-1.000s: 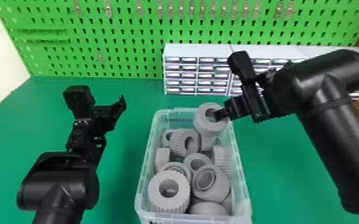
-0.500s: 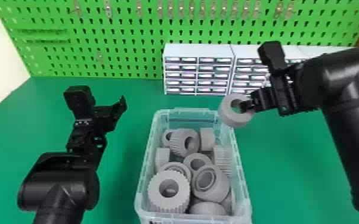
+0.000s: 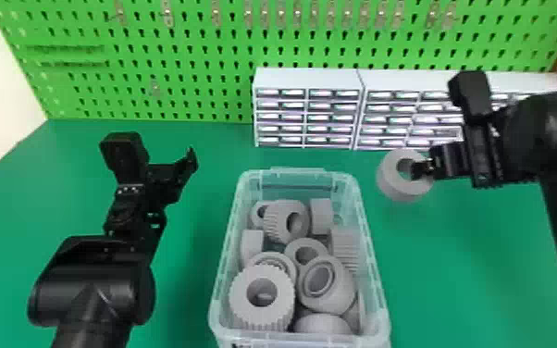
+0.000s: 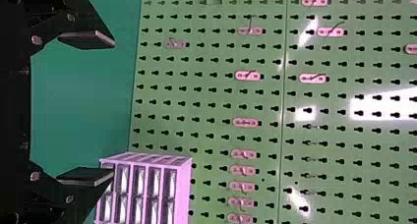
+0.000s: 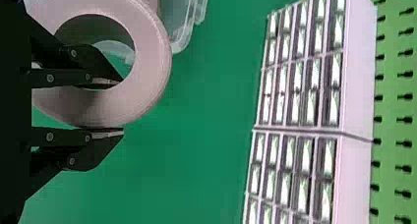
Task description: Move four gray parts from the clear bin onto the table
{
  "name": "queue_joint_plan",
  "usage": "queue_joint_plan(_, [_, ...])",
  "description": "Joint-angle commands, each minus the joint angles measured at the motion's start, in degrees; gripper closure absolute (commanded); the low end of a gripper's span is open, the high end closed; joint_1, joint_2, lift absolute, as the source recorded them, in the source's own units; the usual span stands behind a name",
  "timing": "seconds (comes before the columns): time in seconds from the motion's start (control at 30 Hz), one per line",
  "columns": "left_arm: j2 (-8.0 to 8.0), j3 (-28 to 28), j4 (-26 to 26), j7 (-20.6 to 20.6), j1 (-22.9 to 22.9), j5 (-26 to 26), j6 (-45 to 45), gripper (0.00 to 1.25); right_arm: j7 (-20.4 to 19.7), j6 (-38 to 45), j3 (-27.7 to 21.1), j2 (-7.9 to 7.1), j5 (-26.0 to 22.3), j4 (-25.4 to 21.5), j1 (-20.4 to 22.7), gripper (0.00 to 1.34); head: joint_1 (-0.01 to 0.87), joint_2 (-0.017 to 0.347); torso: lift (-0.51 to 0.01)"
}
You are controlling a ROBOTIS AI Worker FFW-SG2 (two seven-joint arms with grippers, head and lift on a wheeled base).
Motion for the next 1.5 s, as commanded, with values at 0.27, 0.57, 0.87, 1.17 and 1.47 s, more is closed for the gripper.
queue_joint_plan(0.27, [-0.02,-0.33,0.09,0.18,-0.52,0.00,-0.02,0.33,0.00,0.27,-5.99,-0.82,4.48,1.37,2.56,0.94,0.693,0.072,-0.052])
queue_joint_plan(0.57, [-0.02,-0.59,0.09,0.27,-0.79,0.09,-0.02,0.33,0.00,-1.75,-8.27,-0.99,5.10,4.54,4.23,0.94,0.693,0.072,-0.052])
queue_joint_plan(0.87, [-0.02,-0.85,0.00,0.36,-0.79,0.35,-0.29,0.33,0.00,-3.51,-8.98,-1.08,5.89,9.81,5.55,0.94,0.693,0.072,-0.052])
queue_joint_plan(1.17, [-0.02,-0.68,0.00,0.36,-1.05,0.62,-1.25,0.33,0.00,-5.44,-8.54,-0.99,6.15,14.21,5.81,0.94,0.693,0.072,-0.052])
queue_joint_plan(1.47, [-0.02,-1.12,0.09,1.06,-0.88,0.62,-1.25,0.33,0.00,-6.50,-8.01,-0.99,5.89,17.55,6.08,0.94,0.693,0.072,-0.052])
